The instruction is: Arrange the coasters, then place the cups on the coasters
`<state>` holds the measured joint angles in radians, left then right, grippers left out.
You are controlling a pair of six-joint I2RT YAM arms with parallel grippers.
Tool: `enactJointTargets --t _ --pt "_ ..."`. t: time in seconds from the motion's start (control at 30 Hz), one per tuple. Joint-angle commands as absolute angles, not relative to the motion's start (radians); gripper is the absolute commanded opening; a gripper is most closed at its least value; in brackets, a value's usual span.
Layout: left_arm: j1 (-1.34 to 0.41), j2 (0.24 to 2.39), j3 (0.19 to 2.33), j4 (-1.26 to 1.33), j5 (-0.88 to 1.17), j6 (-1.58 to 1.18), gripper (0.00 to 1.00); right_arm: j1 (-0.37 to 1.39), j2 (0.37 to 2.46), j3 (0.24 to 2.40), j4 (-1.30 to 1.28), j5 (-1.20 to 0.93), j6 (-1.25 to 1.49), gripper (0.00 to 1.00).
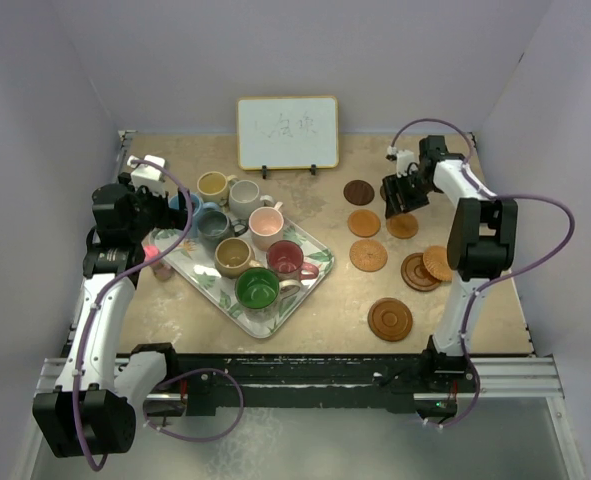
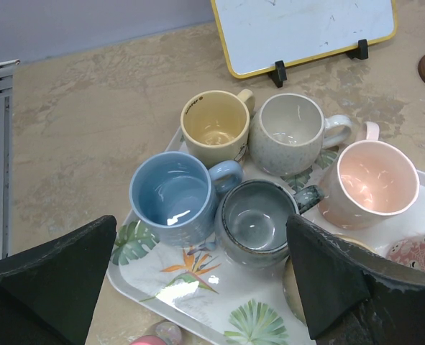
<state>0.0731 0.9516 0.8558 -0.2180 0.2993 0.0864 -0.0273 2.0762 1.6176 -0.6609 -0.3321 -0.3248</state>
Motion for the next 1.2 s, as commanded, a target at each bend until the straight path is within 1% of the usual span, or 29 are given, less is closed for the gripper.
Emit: enactJointTargets --t 0.0,0.2,0.43,0.67,0.93,1.17 --pt "0.083 0.931 0.86 -0.185 0.311 0.076 0.98 -0.03 1.92 1.596 -0.728 -0.373 -0.339 0.64" --pt "0.083 0.932 0.849 -0.185 0.326 0.091 0.98 -0.029 1.783 1.459 -0.746 -0.33 -0.412 0.64" --pt "0.082 0.935 0.838 -0.169 0.342 0.084 0.98 -0.029 1.68 1.296 -0.776 -0.278 -0.451 0.63" --pt "0.081 0.926 0.832 -0.169 0.344 0.086 0.98 -0.041 1.625 1.195 -0.756 -0.08 -0.454 0.63" --pt "0.081 0.908 0.814 -0.164 0.338 0.087 0.99 -0.148 1.642 1.207 -0.796 -0.076 -0.501 0.64" --pt "0.081 0.897 0.804 -0.164 0.336 0.081 0.98 -0.218 1.743 1.283 -0.856 -0.167 -0.488 0.64"
